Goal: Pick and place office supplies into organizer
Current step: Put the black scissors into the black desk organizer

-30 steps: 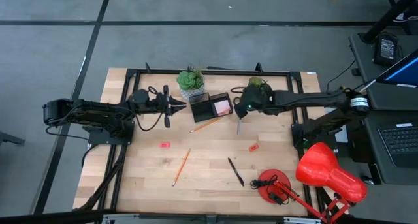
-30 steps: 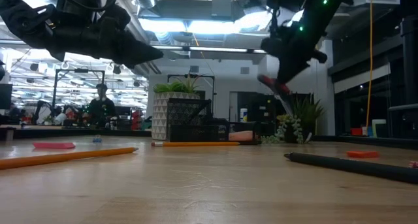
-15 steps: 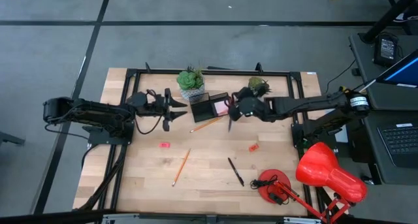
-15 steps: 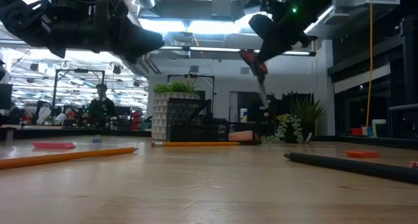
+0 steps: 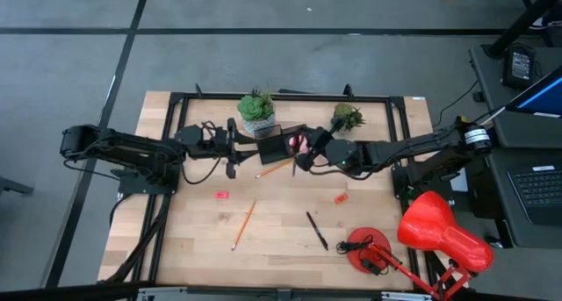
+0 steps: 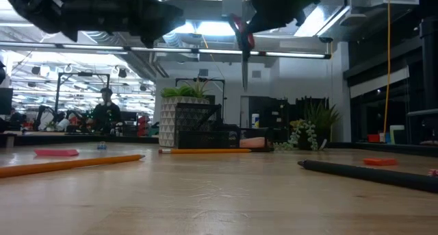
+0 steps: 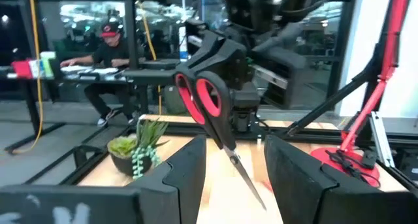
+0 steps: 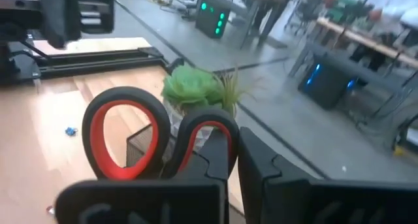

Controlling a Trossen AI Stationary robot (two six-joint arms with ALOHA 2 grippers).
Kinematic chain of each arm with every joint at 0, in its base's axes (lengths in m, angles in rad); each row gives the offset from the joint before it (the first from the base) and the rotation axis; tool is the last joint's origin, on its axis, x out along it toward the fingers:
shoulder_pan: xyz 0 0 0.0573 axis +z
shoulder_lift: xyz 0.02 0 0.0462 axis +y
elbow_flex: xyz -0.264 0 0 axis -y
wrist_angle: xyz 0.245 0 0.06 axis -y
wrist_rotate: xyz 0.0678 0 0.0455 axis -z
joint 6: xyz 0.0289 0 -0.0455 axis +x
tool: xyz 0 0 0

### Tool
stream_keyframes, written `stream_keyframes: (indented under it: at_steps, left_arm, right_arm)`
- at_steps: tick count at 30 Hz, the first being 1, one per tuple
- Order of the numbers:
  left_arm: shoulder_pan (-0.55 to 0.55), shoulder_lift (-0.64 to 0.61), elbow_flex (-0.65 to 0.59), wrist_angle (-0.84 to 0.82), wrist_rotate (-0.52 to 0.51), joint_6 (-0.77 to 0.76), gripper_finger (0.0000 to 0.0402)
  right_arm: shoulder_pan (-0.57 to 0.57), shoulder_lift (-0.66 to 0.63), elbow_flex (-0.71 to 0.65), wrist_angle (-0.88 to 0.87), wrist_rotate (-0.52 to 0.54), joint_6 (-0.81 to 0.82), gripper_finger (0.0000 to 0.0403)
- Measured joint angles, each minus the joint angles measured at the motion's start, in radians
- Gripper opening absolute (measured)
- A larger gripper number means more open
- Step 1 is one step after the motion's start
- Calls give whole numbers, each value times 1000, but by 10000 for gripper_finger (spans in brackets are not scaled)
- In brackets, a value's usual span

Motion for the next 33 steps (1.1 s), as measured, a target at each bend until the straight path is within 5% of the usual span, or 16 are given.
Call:
stream_keyframes:
  at_steps: [15, 33]
  left_arm:
    - [-27, 227, 200, -29, -80, 9, 151]
    - [-27, 328, 290, -26, -79, 47, 151]
  right_arm:
    - [9, 88, 0, 253, 23, -256, 10]
    - [9, 88, 1, 285, 23, -295, 10]
